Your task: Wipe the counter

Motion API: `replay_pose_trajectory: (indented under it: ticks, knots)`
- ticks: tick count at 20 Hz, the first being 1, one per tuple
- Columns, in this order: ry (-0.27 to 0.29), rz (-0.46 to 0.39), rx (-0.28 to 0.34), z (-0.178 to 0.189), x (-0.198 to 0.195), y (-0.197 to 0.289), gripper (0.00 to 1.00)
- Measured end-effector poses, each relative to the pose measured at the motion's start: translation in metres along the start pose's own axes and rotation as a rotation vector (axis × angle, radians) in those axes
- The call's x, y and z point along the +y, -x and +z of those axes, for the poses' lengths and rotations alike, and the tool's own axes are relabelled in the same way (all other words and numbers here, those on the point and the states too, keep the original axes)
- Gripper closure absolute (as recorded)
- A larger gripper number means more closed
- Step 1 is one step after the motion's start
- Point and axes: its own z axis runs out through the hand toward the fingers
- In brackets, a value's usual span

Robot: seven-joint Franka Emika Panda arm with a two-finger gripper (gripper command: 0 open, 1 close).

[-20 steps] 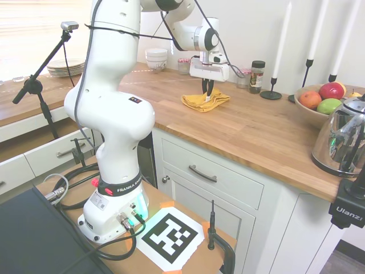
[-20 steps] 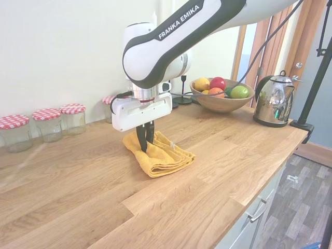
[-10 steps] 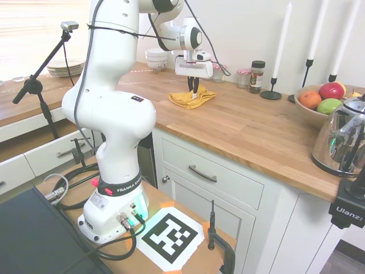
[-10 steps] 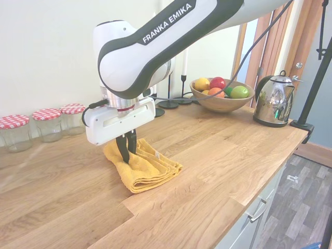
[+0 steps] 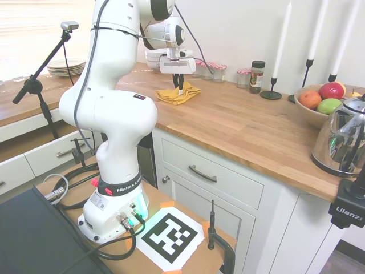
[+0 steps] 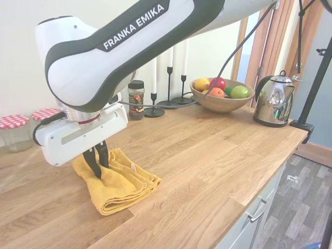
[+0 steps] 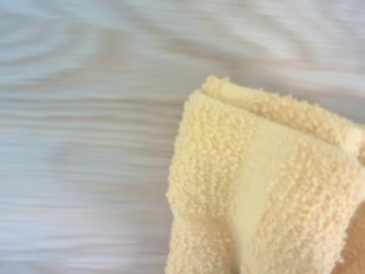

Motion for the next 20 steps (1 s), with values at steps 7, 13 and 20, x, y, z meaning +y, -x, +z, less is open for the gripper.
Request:
replay_pose_trajectory:
  ticks: [7,13,20]
  knots:
    - [0.014,-0.015,0.009,-0.004,-0.016,0.014,1.00]
    - [0.025,-0.017,0.005,-0.005,-0.016,0.016,0.00]
    - [0.035,-0.017,0.001,-0.006,-0.016,0.016,0.00]
